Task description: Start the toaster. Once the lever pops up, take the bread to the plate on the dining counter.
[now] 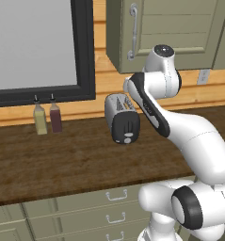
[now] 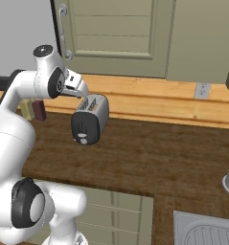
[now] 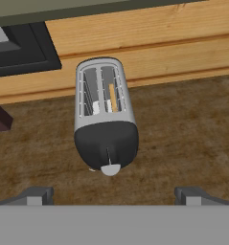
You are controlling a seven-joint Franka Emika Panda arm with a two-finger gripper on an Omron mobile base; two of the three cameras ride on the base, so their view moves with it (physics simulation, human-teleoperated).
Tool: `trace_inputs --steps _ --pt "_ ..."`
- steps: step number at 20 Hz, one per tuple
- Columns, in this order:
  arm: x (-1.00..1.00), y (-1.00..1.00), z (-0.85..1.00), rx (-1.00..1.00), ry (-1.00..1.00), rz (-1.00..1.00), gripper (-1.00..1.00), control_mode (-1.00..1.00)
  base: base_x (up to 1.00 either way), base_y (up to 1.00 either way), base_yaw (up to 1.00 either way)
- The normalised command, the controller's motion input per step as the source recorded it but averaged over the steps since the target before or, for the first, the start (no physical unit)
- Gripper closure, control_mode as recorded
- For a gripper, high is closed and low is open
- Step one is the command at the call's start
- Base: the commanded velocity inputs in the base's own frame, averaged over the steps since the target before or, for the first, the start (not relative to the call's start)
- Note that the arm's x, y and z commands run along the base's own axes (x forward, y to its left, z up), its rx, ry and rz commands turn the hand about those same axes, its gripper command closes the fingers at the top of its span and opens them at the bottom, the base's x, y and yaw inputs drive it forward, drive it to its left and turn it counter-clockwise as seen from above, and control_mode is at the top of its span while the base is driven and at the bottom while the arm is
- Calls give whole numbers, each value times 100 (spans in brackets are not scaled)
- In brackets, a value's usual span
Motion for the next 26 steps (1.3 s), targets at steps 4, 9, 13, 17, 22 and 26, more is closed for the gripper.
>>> trace_inputs --steps 4,9,13,17,22,26 --pt "0 0 0 0 0 0 -100 -100 0 0 0" --pt "0 0 0 0 0 0 -100 -100 0 0 0" --pt "0 0 0 0 0 0 -100 -100 0 0 0" --pt "0 0 0 0 0 0 -100 -100 0 0 0" --pt "0 0 0 0 0 0 -100 -100 0 0 0" --pt "0 0 0 0 0 0 -100 -100 0 0 0"
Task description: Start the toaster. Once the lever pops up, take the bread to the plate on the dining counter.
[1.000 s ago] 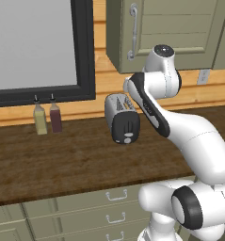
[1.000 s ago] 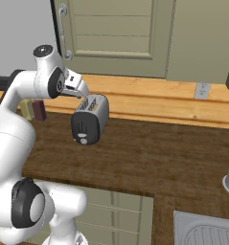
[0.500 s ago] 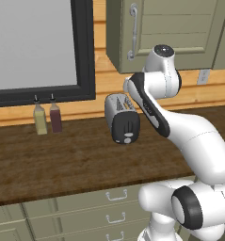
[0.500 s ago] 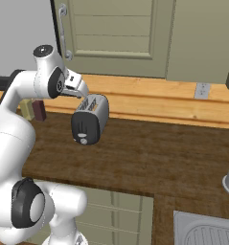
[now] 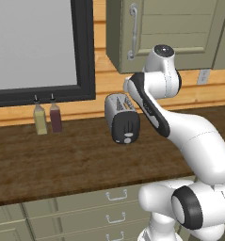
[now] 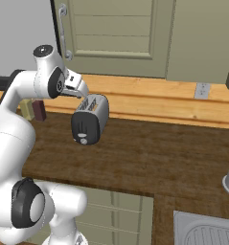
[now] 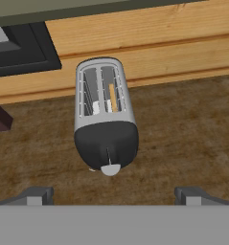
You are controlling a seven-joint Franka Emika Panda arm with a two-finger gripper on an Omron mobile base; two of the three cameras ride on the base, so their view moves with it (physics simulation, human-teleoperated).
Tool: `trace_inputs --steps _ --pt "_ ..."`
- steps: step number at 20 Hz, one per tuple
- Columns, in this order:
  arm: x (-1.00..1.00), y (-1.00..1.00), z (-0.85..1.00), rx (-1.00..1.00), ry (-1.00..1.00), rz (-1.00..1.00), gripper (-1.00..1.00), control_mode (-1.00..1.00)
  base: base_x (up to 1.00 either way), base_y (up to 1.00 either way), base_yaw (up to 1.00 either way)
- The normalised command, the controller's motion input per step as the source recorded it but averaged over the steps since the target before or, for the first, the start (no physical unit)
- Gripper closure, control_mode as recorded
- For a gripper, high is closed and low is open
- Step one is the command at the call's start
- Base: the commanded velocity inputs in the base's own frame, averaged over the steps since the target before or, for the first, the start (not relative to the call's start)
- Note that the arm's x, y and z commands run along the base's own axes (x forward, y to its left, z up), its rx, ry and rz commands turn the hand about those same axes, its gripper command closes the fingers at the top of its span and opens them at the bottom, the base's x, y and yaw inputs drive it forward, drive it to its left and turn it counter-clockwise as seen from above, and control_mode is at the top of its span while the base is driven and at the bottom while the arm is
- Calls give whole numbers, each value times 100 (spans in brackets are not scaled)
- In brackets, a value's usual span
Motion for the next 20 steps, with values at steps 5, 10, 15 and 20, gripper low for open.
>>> trace_inputs --steps 5,10,15,20 --pt "0 0 0 0 0 0 -100 -100 0 0 0" --pt "0 0 0 0 0 0 -100 -100 0 0 0" --pt "0 0 0 0 0 0 -100 -100 0 0 0" --pt "0 0 0 0 0 0 -100 -100 0 0 0"
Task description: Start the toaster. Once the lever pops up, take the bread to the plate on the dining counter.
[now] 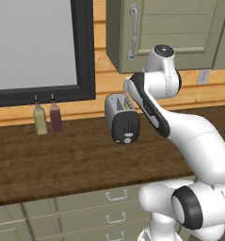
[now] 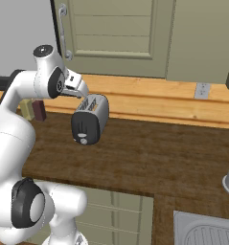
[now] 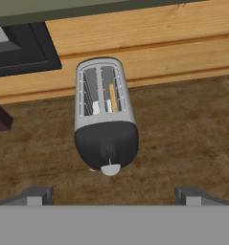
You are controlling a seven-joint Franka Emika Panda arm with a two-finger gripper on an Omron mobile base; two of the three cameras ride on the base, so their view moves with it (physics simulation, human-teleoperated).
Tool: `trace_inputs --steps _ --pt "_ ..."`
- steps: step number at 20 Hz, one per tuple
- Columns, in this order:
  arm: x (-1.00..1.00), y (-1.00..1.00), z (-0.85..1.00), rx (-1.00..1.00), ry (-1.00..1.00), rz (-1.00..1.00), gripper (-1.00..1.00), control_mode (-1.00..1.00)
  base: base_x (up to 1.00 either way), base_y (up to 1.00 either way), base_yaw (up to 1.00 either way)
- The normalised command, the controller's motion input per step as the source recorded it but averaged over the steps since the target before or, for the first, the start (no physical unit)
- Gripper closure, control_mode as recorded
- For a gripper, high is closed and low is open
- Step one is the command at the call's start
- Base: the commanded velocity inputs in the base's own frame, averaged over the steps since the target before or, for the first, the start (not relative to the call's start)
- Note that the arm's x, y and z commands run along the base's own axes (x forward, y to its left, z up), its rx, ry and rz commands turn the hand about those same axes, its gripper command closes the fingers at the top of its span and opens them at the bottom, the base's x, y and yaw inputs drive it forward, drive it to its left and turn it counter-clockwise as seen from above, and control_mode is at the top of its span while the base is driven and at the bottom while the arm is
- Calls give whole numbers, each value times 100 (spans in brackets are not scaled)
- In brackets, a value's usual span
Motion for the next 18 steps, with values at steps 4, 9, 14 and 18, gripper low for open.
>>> trace_inputs --steps 4,9,14,18 --pt "0 0 0 0 0 0 -100 -100 0 0 0" --pt "0 0 0 0 0 0 -100 -100 0 0 0" --pt "0 0 0 0 0 0 -100 -100 0 0 0" --pt "0 0 0 0 0 0 -100 -100 0 0 0"
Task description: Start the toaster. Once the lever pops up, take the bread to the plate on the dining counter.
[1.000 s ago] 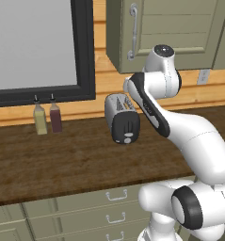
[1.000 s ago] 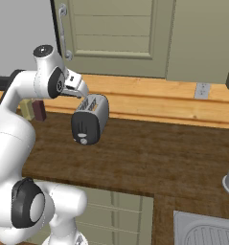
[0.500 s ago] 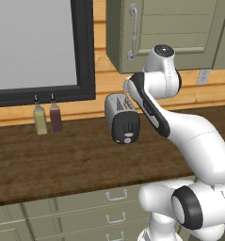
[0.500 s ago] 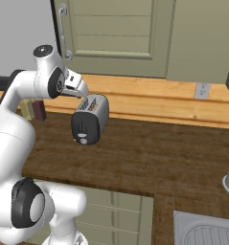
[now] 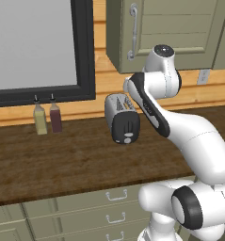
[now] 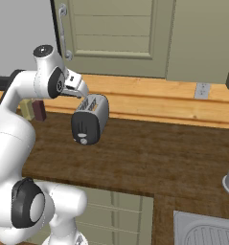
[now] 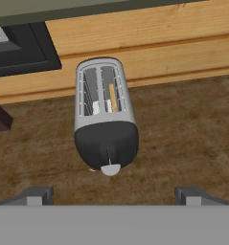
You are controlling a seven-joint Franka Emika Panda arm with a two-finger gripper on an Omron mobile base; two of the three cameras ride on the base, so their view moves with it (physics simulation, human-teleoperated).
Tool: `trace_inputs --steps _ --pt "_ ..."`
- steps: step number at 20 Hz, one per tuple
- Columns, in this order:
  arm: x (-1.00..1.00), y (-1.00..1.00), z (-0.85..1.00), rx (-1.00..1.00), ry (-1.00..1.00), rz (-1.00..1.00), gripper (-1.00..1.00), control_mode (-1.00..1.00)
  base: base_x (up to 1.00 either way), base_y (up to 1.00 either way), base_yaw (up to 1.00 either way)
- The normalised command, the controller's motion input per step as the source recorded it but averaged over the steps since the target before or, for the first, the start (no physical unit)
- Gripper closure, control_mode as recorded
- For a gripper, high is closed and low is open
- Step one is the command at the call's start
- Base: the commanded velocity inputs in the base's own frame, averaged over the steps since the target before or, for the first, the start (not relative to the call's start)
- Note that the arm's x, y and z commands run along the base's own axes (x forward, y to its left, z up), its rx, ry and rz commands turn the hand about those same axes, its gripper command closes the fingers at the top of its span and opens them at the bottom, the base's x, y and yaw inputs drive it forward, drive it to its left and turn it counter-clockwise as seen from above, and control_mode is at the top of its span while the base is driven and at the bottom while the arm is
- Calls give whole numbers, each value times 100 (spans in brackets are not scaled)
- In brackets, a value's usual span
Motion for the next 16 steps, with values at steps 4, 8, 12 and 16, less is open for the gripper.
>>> trace_inputs --steps 4,8,12,16 --pt "0 0 0 0 0 0 -100 -100 0 0 0" --pt "0 0 0 0 0 0 -100 -100 0 0 0" --pt "0 0 0 0 0 0 -100 -100 0 0 0" --pt "0 0 0 0 0 0 -100 -100 0 0 0"
